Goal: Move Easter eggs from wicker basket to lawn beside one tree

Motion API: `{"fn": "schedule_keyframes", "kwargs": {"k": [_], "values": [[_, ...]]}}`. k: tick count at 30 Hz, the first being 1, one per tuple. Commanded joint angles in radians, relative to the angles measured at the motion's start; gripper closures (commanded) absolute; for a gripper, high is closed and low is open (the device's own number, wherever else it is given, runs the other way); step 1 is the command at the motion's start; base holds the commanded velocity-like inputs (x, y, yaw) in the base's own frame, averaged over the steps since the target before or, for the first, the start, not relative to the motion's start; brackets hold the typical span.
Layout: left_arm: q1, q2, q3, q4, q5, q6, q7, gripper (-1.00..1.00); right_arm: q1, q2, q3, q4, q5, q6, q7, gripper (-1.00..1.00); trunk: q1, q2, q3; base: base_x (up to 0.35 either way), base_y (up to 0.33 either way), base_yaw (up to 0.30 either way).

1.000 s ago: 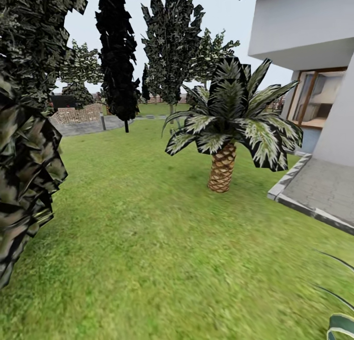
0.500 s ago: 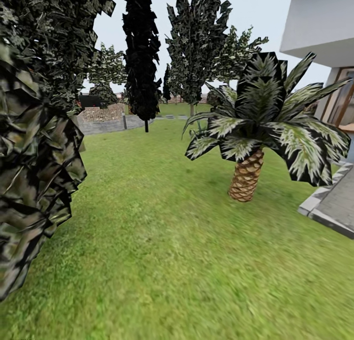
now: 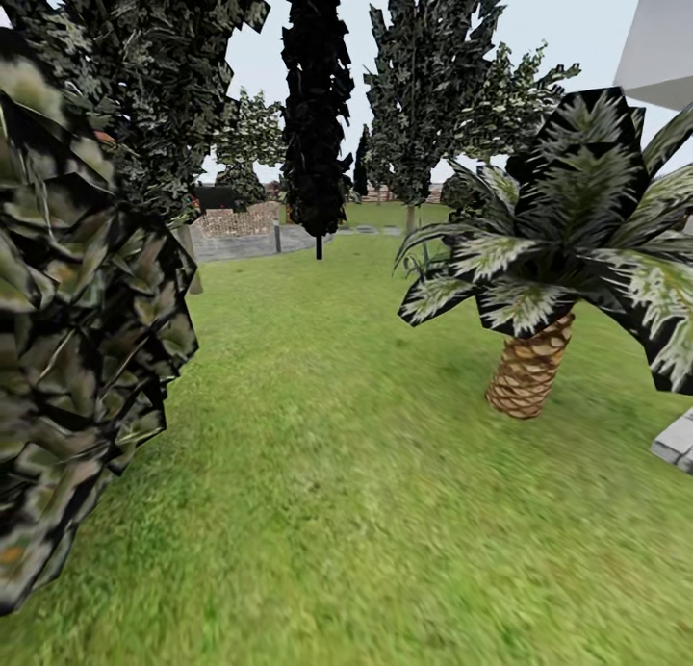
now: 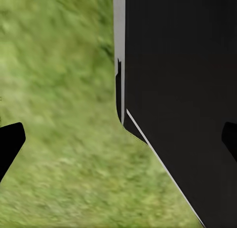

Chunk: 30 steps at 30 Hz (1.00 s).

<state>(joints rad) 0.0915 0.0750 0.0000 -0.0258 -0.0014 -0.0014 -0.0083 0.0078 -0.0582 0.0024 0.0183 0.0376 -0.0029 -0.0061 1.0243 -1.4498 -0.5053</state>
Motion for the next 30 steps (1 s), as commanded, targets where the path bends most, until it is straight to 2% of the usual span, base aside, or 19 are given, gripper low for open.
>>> {"fn": "schedule_keyframes", "kwargs": {"k": [1,30], "values": [[0.001,0.000,0.000,-0.002,0.000,0.000,-0.001,-1.00,0.000,-0.001,0.002,0.000,0.011,0.003,0.001,-1.00,0.001,0.000,0.000,0.338,0.000,0.010],[0.001,0.000,0.000,-0.002,0.000,0.000,-0.001,-1.00,0.000,-0.001,-0.004,0.000,0.003,0.000,0.000,-1.00,0.001,0.000,0.000,0.338,0.000,0.000]]}}
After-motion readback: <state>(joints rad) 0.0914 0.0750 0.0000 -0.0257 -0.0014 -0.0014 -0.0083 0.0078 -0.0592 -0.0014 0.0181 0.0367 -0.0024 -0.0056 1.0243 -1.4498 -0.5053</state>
